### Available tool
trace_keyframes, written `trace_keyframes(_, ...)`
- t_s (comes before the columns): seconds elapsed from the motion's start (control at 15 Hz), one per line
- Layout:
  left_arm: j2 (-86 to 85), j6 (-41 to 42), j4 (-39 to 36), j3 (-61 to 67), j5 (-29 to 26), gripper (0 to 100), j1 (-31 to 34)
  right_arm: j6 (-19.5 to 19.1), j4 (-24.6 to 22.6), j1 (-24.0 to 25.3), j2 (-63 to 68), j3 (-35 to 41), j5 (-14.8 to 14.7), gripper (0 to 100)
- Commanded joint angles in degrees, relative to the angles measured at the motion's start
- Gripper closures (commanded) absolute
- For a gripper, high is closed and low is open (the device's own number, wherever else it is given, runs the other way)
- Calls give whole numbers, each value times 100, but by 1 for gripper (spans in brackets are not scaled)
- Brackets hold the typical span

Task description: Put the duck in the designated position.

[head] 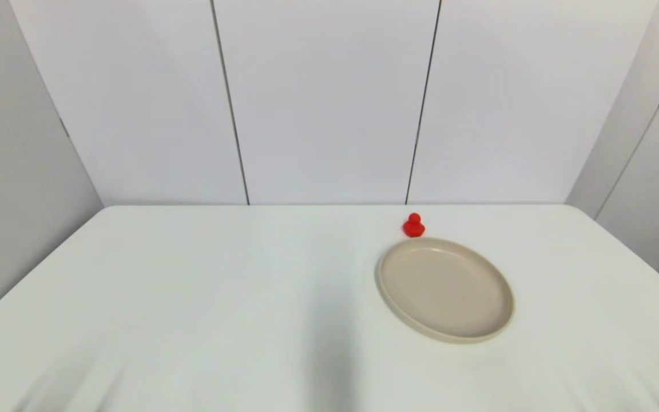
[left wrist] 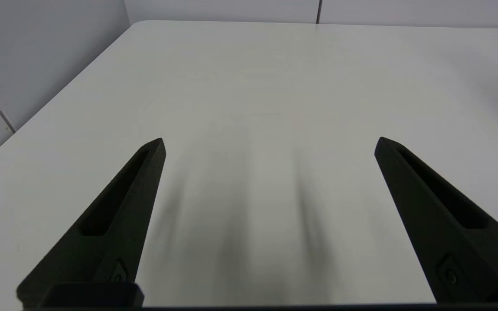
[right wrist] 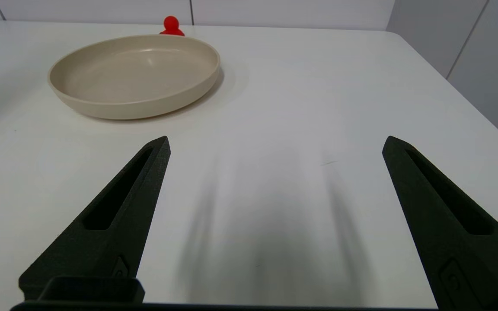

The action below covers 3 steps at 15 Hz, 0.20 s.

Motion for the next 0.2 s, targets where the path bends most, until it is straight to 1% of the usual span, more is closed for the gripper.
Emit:
trace_keyframes(0.07,7,0,-1,0,1,0,3,4,-4,2,7,1,11,0)
trace_keyframes(0.2,7,0,-1,0,1,0,3,-5,-4,2,7,1,11,0)
